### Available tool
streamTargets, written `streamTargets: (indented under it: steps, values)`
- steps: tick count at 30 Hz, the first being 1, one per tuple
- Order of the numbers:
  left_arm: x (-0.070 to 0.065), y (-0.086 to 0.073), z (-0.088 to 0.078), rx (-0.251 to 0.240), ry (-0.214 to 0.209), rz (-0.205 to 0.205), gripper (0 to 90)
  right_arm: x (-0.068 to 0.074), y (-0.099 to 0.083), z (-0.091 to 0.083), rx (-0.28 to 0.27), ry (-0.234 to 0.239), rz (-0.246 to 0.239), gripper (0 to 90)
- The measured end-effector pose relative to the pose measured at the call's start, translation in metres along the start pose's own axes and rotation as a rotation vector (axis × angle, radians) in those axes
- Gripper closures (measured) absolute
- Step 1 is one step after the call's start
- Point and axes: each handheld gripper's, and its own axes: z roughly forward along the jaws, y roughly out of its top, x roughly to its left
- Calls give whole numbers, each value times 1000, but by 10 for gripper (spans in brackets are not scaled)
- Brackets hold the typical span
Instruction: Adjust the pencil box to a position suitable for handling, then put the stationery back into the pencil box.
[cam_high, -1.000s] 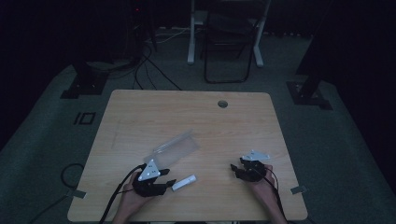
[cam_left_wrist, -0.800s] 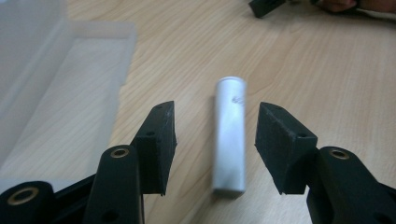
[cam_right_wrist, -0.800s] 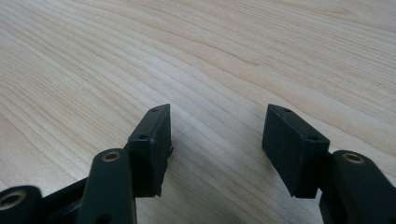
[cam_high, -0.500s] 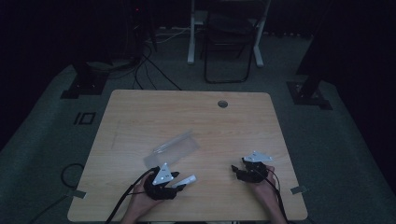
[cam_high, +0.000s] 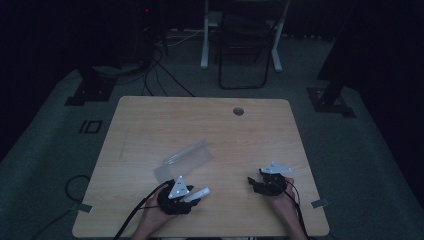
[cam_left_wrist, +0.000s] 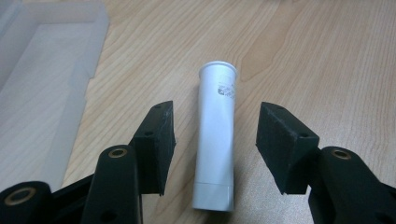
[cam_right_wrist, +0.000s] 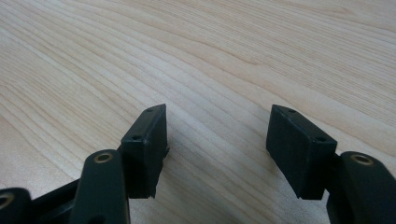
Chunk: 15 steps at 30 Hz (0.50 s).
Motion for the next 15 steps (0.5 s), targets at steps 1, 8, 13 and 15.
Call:
streamTargets:
  steps: [1,8,13,15]
  values:
    - [0,0,0,1,-1,0,470,0,0,0,0,0,1,383]
    - [-1,0,1,5,-4,0,470,0,0,0,0,0,-1,382]
    - [-1,-1,2,12,-11,-3,477,0,0,0,1,1,-2,379]
    - [-1,-1,2,14,-15,-2,486,0,0,0,1,1,-2,379]
